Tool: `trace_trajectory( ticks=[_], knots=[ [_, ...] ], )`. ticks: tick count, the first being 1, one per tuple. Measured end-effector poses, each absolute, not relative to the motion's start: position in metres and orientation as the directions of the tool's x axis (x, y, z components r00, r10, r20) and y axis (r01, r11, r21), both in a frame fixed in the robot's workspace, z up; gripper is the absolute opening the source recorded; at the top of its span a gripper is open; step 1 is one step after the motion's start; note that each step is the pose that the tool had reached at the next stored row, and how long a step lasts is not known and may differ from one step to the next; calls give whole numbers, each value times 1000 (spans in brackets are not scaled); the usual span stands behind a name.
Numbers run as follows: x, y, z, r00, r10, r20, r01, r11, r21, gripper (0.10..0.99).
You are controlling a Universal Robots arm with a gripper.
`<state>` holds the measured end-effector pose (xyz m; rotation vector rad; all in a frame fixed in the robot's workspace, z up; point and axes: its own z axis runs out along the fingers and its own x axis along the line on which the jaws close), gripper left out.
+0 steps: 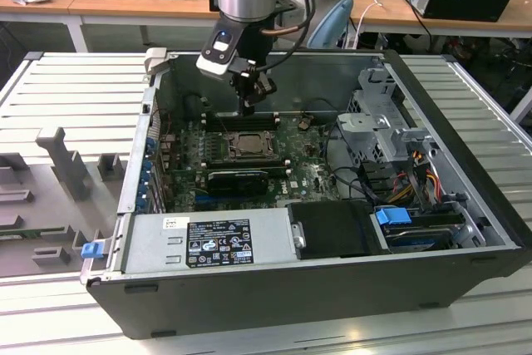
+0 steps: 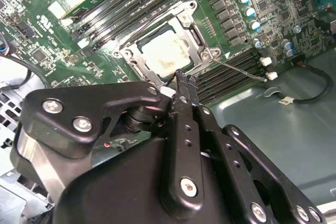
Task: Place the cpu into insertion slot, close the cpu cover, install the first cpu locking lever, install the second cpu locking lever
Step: 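Install the first cpu locking lever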
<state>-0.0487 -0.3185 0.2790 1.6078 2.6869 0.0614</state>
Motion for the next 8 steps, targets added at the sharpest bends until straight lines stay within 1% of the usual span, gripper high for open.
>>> trace_trajectory(
  ticks=[8],
  knots=[
    [-49, -319, 279, -533, 846, 12, 846, 532, 39, 106]
  ],
)
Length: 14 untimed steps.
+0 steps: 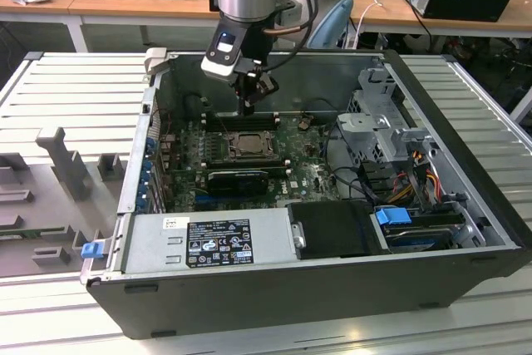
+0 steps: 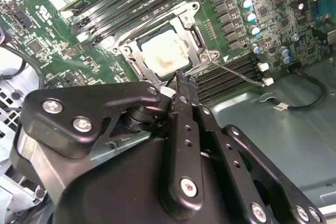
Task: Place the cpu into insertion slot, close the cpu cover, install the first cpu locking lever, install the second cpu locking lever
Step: 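Install the first cpu locking lever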
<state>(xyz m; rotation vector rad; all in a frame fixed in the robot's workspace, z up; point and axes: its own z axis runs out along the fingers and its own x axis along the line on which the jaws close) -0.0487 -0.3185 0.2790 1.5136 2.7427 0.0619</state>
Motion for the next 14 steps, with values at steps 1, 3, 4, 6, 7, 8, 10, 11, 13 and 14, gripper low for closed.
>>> trace_trajectory(
  ticks=[1, 3, 4, 6, 7, 8, 10, 11, 13, 14],
  knots=[
    [-49, -319, 279, -540, 842, 12, 841, 539, 39, 106],
    [-49, -319, 279, -554, 832, 12, 832, 554, 39, 106],
    [-49, -319, 279, -562, 827, 12, 827, 561, 39, 106],
    [-49, -319, 279, -573, 820, 12, 819, 572, 39, 106],
    [-49, -319, 279, -577, 817, 12, 817, 576, 39, 106],
    [-49, -319, 279, -587, 810, 12, 809, 586, 39, 106],
    [-49, -319, 279, -616, 787, 12, 787, 616, 39, 106],
    [-49, -319, 279, -629, 778, 12, 777, 628, 39, 106],
    [-49, -319, 279, -646, 763, 12, 763, 645, 39, 106],
    [-49, -319, 279, -656, 754, 12, 754, 656, 39, 106]
  ],
)
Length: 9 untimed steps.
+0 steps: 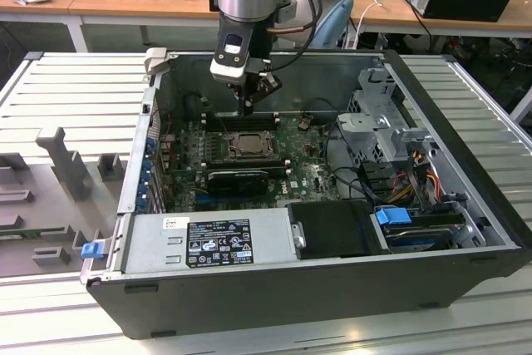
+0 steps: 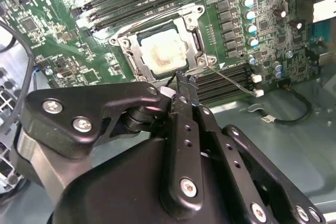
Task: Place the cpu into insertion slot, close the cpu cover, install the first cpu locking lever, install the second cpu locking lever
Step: 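Install the first cpu locking lever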
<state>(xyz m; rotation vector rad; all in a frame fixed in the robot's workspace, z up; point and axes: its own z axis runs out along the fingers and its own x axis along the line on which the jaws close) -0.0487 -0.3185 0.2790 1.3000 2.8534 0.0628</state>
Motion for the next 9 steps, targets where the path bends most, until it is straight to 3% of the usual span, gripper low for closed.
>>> trace_trajectory(
  ticks=[9],
  knots=[
    [-49, -319, 279, -731, 682, 12, 682, 730, 39, 106]
  ],
)
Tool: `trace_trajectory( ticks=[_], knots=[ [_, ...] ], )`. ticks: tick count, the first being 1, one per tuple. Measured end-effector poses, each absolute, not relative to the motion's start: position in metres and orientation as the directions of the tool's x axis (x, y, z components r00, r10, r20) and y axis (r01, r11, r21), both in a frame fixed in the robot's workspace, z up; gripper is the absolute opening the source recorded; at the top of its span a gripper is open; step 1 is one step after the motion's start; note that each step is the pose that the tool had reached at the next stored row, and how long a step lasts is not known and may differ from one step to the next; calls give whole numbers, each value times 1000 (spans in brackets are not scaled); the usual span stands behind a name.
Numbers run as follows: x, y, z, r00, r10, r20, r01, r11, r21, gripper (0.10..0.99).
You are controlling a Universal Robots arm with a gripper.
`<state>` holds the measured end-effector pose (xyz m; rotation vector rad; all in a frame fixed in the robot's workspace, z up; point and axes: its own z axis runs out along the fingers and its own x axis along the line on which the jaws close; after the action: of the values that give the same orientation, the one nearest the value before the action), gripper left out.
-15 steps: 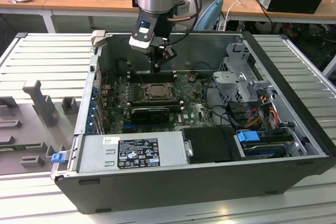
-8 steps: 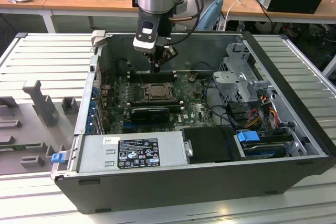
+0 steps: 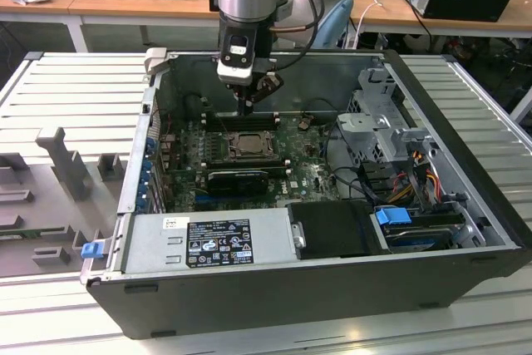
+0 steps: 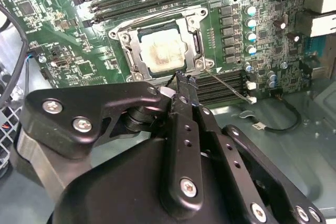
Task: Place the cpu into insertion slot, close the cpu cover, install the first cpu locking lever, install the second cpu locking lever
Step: 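Install the first cpu locking lever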
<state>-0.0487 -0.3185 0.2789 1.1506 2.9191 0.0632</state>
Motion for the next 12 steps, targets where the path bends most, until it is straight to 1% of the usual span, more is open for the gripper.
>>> trace_trajectory(
  ticks=[8, 12],
  knots=[
    [-49, -319, 279, -785, 620, 12, 620, 784, 39, 106],
    [-49, -319, 279, -858, 513, 12, 513, 857, 39, 106]
  ],
)
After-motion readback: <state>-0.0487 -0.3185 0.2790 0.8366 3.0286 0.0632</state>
